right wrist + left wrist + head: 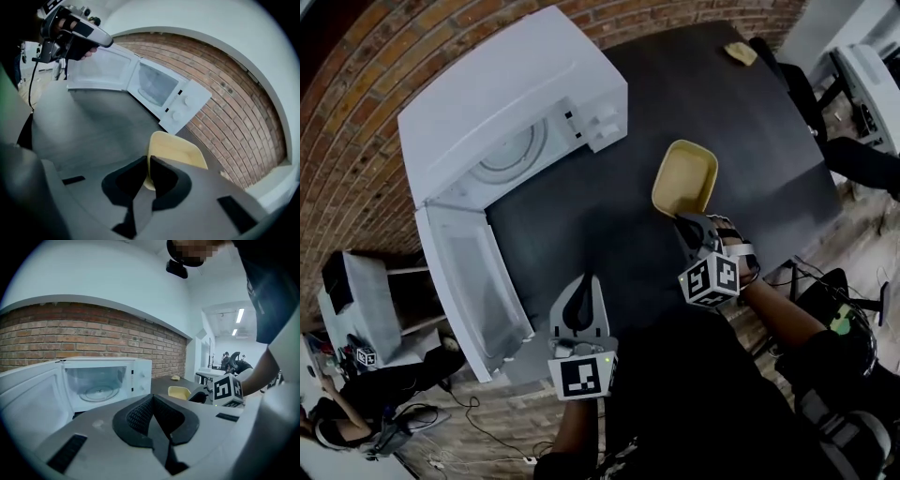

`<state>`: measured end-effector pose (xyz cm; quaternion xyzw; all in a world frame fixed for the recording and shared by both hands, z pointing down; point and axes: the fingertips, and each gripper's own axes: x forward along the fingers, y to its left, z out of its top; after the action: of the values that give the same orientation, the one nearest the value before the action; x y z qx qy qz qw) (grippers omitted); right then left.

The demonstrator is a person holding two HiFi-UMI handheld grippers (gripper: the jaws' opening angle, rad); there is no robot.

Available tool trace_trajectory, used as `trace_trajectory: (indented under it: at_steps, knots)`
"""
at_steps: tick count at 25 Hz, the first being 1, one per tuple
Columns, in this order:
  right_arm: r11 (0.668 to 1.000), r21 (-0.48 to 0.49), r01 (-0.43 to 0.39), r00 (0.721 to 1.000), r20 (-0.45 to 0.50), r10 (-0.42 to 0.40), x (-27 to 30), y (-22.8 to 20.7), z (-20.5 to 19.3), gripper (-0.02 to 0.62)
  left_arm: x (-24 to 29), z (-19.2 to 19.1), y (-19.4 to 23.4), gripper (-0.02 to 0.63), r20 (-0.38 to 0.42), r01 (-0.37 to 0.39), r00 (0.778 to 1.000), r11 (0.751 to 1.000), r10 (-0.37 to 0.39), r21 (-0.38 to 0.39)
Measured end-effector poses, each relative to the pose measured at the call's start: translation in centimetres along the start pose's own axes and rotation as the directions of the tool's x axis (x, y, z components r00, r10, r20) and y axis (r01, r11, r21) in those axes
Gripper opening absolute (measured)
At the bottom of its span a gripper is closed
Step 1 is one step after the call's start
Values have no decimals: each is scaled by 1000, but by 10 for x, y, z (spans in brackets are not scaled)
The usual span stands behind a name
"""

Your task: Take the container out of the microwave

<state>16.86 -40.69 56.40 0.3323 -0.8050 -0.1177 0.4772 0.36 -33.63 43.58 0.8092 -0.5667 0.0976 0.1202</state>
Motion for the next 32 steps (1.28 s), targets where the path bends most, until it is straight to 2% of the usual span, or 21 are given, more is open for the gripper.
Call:
trace_trajectory:
  at_steps: [6, 11, 17, 19, 21, 24, 27, 29, 30, 32]
  knots:
    - [999, 34, -28, 996, -88, 31, 9, 19, -37, 80, -7, -8, -4, 6, -30, -6, 1000, 1000, 7, 13]
    - [997, 55, -45, 991, -125, 51, 20, 30, -56, 80, -11, -10, -8, 6, -34, -5, 999, 1000, 6, 16]
    - [1000, -5, 16, 997, -75, -16, 20, 26, -55, 85, -13, -11, -13, 6, -42, 2, 999, 1000, -1, 11]
    - [999, 9, 36, 998, -57, -35, 18, 24, -54, 152, -12, -11, -15, 6, -39, 6, 999, 1000, -6, 9]
    - [998, 7, 67, 997, -34, -67, 13, 19, -48, 167, -12, -9, -18, 6, -36, 12, 999, 1000, -12, 7]
    - [989, 1, 145, 987, 70, -145, -7, 6, -18, 167, -15, -6, -21, 6, -29, 23, 999, 1000, -23, 7]
    - [971, 138, 195, 947, 230, -222, -38, -20, 29, 138, -18, -4, -24, 6, -18, 17, 1000, 1000, -17, 8]
    - [941, 309, 142, 913, 326, -245, -58, -38, 61, 91, -22, -4, -26, 6, -13, 1, 1000, 1000, -1, 15]
    - [910, 406, 83, 902, 357, -241, -66, -44, 73, 86, -24, -3, -25, 6, -12, -11, 1000, 1000, 11, 19]
    - [824, 566, -35, 903, 371, -217, -74, -47, 81, 77, -31, -4, -21, 6, -9, -45, 999, 999, 46, 30]
